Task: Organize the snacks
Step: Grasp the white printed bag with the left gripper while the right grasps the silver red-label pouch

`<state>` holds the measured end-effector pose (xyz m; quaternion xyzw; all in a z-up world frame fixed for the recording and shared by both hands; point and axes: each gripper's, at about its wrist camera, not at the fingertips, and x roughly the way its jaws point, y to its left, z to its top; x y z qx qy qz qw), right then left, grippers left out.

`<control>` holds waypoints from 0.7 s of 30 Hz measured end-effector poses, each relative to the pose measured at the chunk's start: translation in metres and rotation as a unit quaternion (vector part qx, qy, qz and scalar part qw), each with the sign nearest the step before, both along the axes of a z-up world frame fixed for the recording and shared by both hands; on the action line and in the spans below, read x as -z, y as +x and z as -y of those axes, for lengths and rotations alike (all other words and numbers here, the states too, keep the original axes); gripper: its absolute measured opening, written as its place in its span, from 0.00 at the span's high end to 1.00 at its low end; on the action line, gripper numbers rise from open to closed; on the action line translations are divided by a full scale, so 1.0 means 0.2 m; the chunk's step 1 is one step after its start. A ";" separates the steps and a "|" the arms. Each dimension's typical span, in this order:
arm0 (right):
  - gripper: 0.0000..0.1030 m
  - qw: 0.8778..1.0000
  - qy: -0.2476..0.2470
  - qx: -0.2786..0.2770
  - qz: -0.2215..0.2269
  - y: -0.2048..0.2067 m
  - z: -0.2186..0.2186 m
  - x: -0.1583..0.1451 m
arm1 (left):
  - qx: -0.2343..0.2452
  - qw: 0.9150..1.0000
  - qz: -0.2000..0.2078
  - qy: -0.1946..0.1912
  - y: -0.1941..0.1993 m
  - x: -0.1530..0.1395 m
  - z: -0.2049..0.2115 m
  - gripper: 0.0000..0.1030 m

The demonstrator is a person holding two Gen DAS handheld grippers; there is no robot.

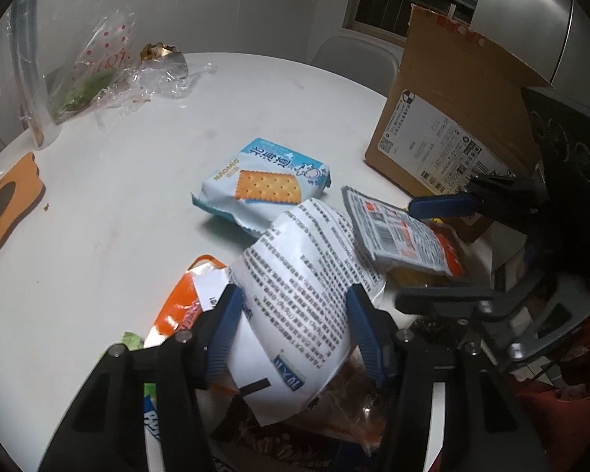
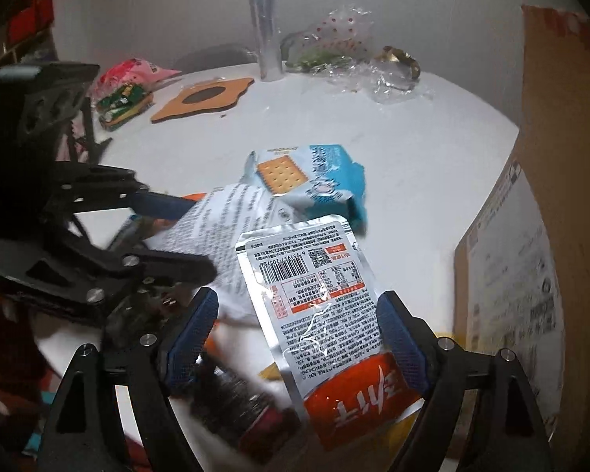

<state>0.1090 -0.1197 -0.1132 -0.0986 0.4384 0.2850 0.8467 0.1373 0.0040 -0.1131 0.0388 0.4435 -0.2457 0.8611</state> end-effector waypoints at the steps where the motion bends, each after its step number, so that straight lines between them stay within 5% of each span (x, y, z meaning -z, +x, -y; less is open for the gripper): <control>1: 0.21 1.000 0.004 0.000 -0.003 -0.01 0.01 0.00 | -0.001 1.000 0.000 0.000 0.00 0.00 0.00 0.49; 10: 0.20 0.998 -0.041 -0.012 0.035 0.01 -0.04 0.04 | -0.003 1.000 0.003 0.007 -0.01 0.00 -0.01 0.42; 14: 0.15 0.999 -0.025 -0.025 0.009 0.07 -0.04 0.07 | -0.008 1.000 0.005 0.008 -0.01 -0.01 -0.03 0.41; 18: 0.15 1.000 -0.015 -0.022 -0.004 0.05 -0.02 0.05 | -0.005 1.000 0.015 0.010 -0.02 -0.03 -0.05 0.27; 21: 0.23 1.000 -0.015 -0.023 -0.007 0.01 -0.01 0.06 | 0.008 1.000 0.021 0.005 -0.02 -0.06 -0.03 0.27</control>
